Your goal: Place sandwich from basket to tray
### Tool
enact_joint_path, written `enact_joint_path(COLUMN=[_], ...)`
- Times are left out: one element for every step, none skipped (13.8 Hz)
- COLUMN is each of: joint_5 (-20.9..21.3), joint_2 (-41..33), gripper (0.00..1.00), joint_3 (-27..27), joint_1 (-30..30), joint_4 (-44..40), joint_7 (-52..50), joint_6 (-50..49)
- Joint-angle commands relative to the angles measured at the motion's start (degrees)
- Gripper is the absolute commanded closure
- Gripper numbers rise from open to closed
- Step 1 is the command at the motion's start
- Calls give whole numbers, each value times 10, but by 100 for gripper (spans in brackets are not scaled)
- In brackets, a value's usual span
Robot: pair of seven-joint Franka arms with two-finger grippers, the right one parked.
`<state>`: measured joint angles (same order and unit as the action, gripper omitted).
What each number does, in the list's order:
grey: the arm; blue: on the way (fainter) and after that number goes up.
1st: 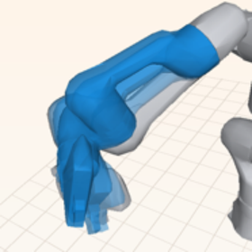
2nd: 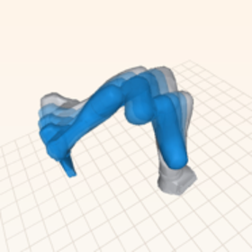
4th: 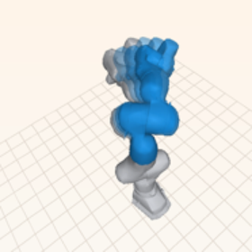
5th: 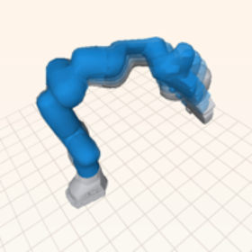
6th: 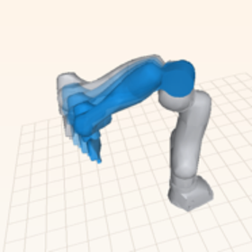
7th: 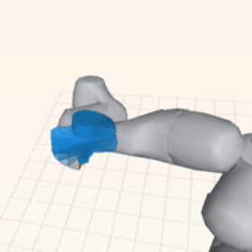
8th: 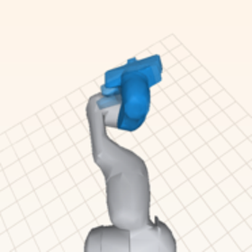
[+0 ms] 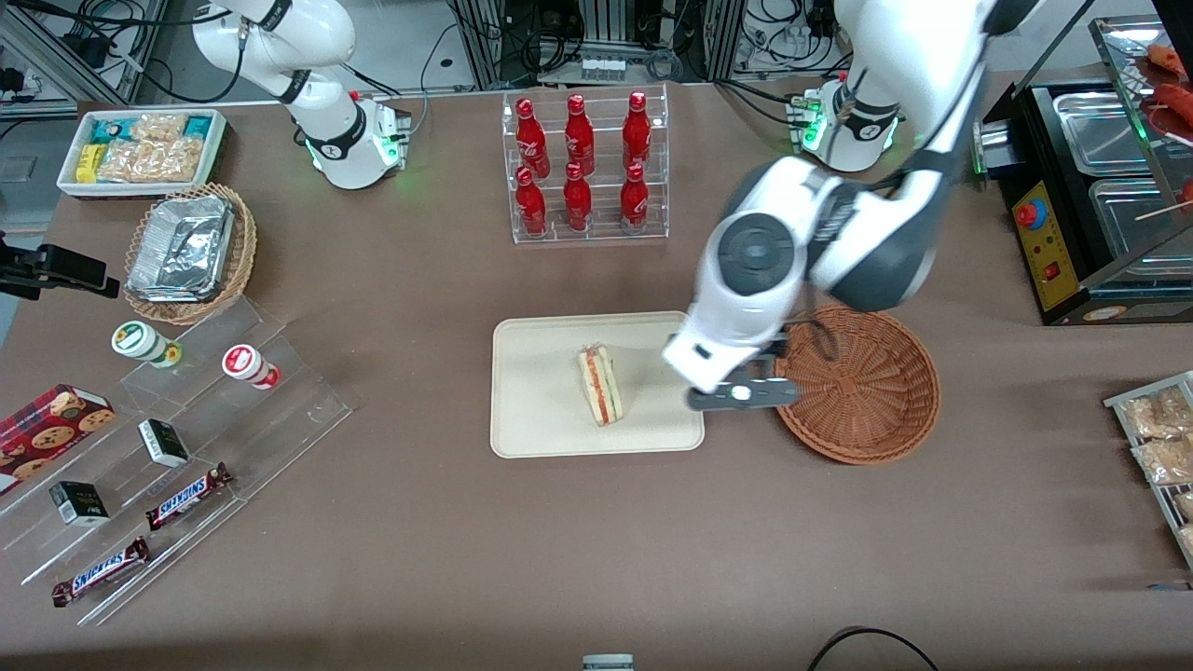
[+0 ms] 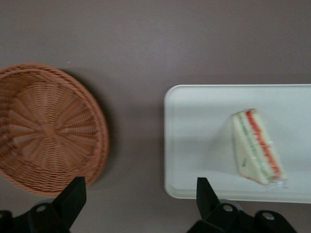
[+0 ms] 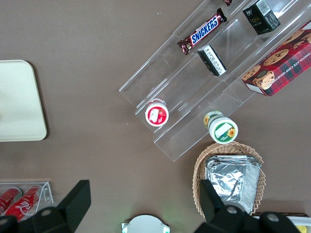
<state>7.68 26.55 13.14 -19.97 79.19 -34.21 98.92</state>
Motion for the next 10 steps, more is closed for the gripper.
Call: enact_joint_path(joint_5=[-16, -17, -18, -18, -19, -20, -20, -20, -21, -23], joint_2=[-72, -85, -104, -119, -137, -155, -170, -181, -191, -204], gripper=[0, 0, 0, 0, 0, 0, 0, 0, 0, 0], joint_3=[5, 4, 3, 3, 3, 3, 2, 2, 0, -5], joint_1=[50, 63, 78, 104, 121, 142, 156, 168, 172, 179], joint_4=[85, 95, 111, 122, 133, 145, 155, 157, 157, 157], joint_7=[75, 98, 123, 154, 185, 216, 237, 251, 260, 275], joint_6=[8, 5, 7, 6, 2, 0, 0, -5, -19, -35])
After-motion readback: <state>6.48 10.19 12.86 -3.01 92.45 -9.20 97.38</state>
